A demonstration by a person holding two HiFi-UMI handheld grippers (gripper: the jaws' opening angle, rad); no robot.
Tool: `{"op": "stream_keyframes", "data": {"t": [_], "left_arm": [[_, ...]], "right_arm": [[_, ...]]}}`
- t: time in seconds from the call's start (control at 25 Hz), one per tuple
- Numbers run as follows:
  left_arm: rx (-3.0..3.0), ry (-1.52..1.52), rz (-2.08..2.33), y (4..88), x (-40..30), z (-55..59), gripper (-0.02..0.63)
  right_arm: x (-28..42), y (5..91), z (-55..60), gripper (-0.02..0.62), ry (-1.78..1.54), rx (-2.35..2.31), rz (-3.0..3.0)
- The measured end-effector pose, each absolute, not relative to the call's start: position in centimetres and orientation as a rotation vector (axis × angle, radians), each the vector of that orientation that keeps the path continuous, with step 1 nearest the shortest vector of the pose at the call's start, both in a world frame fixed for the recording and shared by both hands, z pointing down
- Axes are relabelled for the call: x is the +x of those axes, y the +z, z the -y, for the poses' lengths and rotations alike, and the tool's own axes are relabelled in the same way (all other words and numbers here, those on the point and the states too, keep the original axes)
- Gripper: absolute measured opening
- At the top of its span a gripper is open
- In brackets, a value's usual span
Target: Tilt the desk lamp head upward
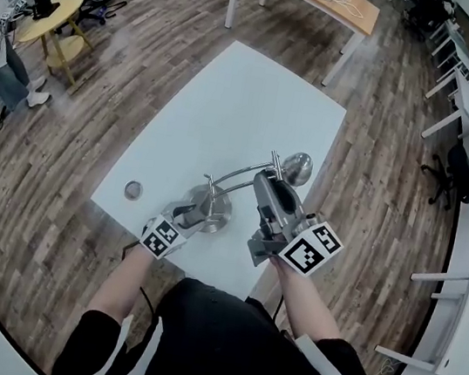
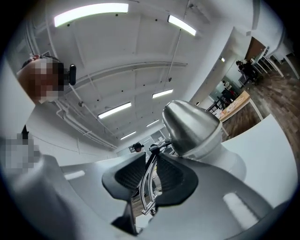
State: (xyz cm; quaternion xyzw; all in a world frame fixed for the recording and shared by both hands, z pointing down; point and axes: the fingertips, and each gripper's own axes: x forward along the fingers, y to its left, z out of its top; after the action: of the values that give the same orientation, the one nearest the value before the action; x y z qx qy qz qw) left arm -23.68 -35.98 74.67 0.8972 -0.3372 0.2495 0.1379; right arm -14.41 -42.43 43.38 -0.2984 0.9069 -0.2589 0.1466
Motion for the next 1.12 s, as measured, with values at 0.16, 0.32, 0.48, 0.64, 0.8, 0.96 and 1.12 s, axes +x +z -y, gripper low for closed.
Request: {"op": "stream_keyframes", "data": {"t": [0.16, 0.32, 0.48, 0.64, 0.8, 0.96, 1.12], "left_arm": [[2.604, 0.71, 0.973, 74.9, -23.7, 35.9, 0.198], [2.607, 0.707, 0.97, 74.8, -23.6, 36.1, 0.195], [2.607, 0.707, 0.971, 74.8, -23.6, 36.0, 0.193], [2.603, 0.717, 0.964, 74.8, -23.7, 35.9, 0.193], [2.599, 0.726, 0.961, 74.6, -23.4, 36.0, 0.193], [2.595, 0.733, 0.965, 74.6, -23.3, 36.1, 0.193], [2.589, 0.74, 0.952, 74.7, -23.5, 35.9, 0.193]], "right_arm": [[-15.4, 42.8, 42.1, 0.071, -0.69, -0.815, -2.67], [-15.7, 42.4, 42.2, 0.067, -0.668, -0.803, -2.696], [-16.4, 42.0, 42.0, 0.066, -0.627, -0.785, -2.741], [-16.9, 41.6, 41.6, 0.064, -0.578, -0.763, -2.771], [-17.2, 41.1, 41.4, 0.063, -0.531, -0.738, -2.796], [-18.1, 40.7, 41.0, 0.06, -0.449, -0.7, -2.844], [-19.0, 40.4, 40.6, 0.061, -0.392, -0.688, -2.891]]}}
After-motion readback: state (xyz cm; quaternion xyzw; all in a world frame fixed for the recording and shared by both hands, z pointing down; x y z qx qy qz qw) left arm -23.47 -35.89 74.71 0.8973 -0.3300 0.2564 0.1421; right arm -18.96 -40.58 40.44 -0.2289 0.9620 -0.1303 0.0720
